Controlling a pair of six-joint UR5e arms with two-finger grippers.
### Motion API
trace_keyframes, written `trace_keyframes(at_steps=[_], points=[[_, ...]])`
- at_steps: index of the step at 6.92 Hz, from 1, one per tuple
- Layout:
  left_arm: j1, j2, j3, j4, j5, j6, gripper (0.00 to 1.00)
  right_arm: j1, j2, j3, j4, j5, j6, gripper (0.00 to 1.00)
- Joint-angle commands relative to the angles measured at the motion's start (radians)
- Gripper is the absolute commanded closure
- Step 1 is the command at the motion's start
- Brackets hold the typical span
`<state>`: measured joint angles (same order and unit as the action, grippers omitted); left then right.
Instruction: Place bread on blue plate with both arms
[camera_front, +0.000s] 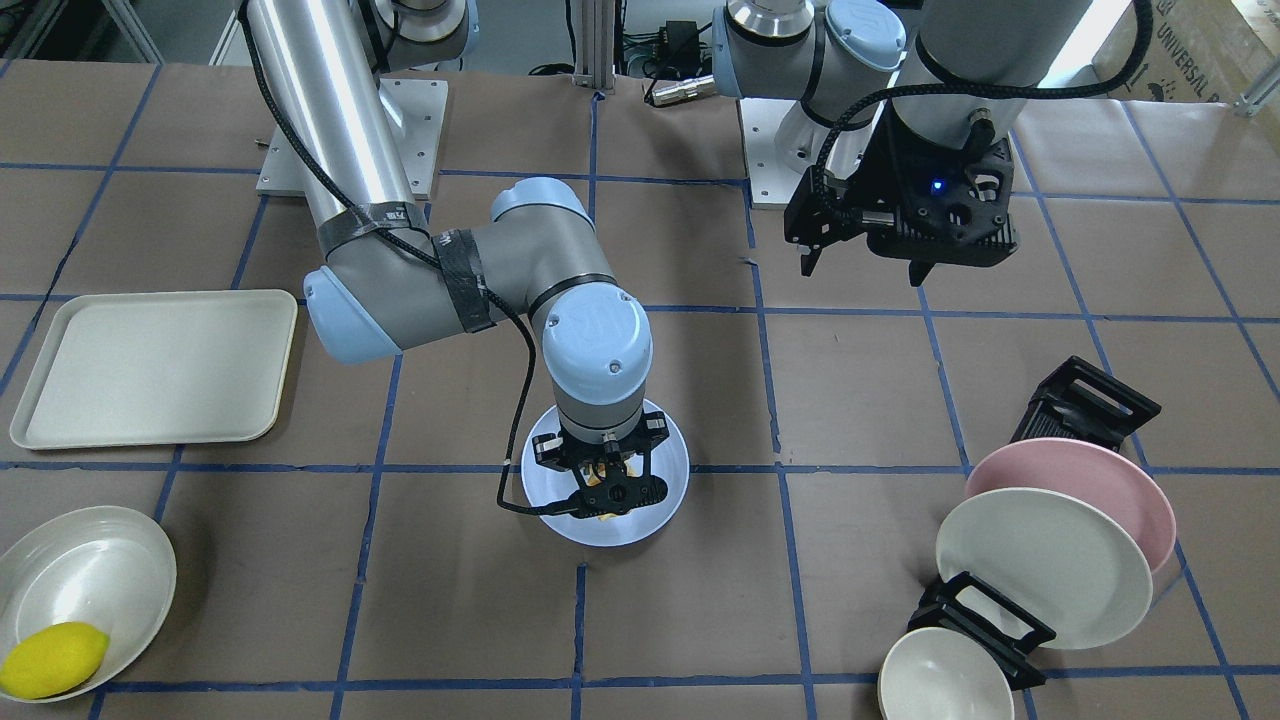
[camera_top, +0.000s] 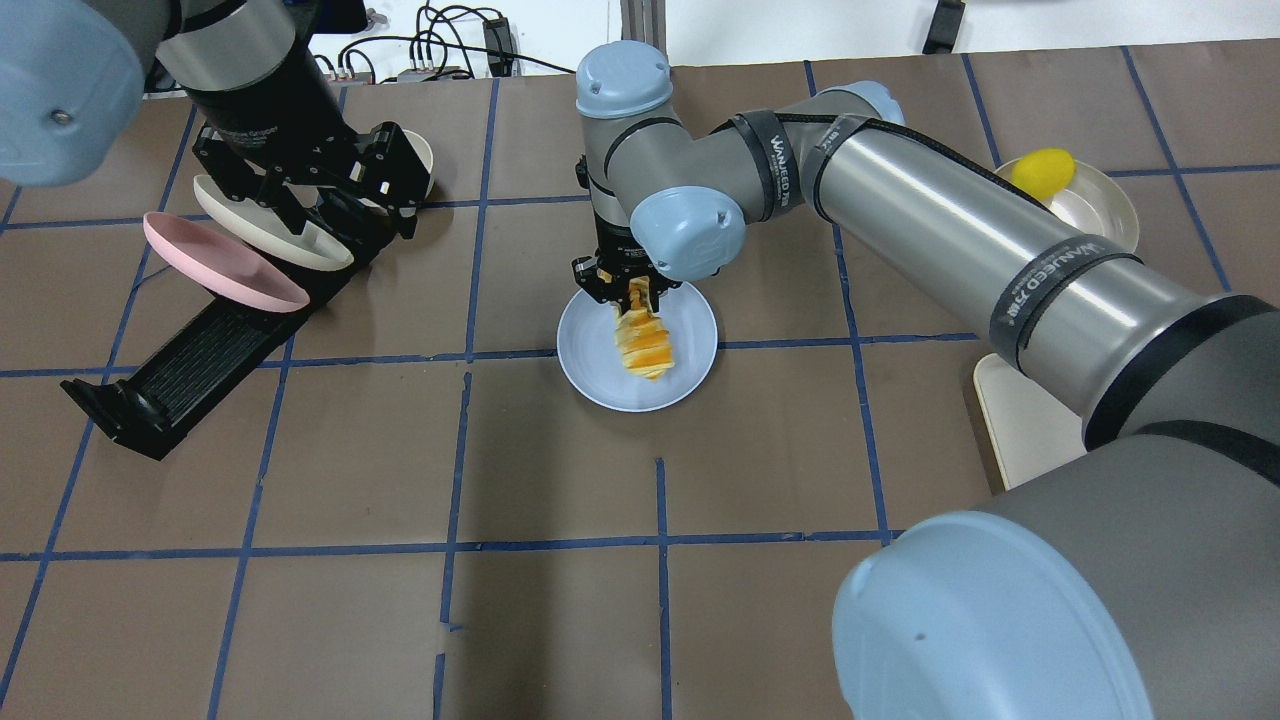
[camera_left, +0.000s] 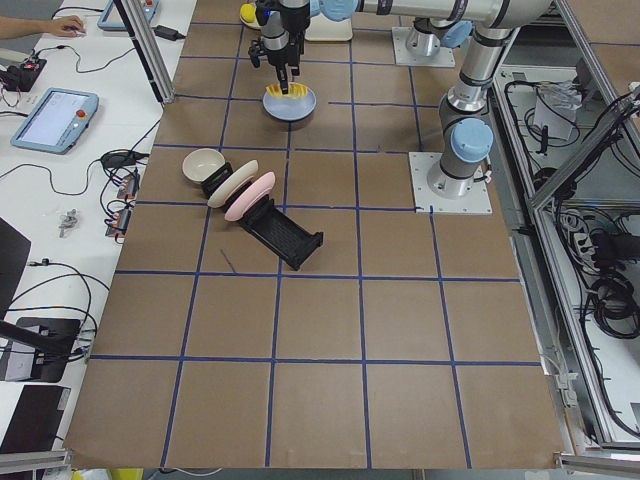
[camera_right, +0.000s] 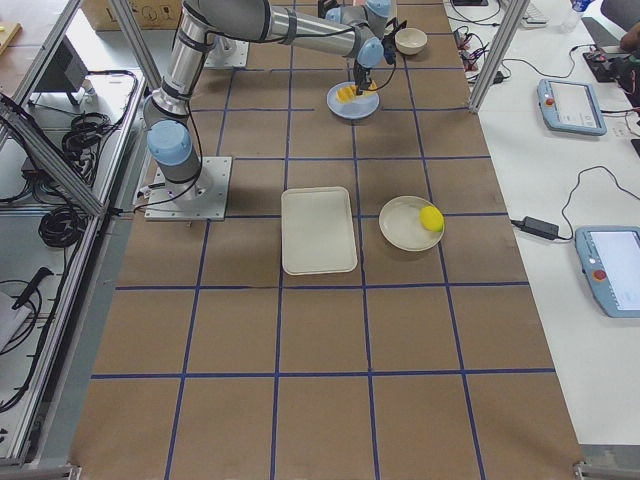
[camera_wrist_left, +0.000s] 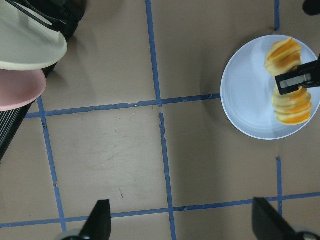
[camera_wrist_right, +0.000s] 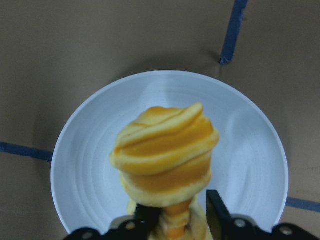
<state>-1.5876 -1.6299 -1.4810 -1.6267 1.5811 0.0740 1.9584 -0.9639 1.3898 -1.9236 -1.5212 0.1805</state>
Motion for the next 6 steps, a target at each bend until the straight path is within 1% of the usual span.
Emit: trace_keyframes(at_steps=[1,3,4,5,6], points=[[0.031,0.004,-0.004,-0.004,-0.001,0.001,0.0,0.004,0.001,0.003,0.002,-0.004,0.001,0.0],[0.029,0.004,-0.002,-0.002,-0.003,0.009,0.0,0.004,-0.001,0.009,0.003,-0.008,-0.001,0.0],[0.029,0.004,-0.002,-0.002,-0.003,0.01,0.0,-0.01,-0.018,-0.009,0.003,-0.057,-0.003,0.0],[0.029,0.004,-0.002,-0.002,-0.003,0.01,0.0,-0.039,-0.074,-0.032,0.027,-0.082,-0.016,0.0],[0.028,0.004,-0.004,-0.002,-0.003,0.01,0.0,-0.093,-0.12,-0.085,0.11,-0.118,-0.015,0.0]])
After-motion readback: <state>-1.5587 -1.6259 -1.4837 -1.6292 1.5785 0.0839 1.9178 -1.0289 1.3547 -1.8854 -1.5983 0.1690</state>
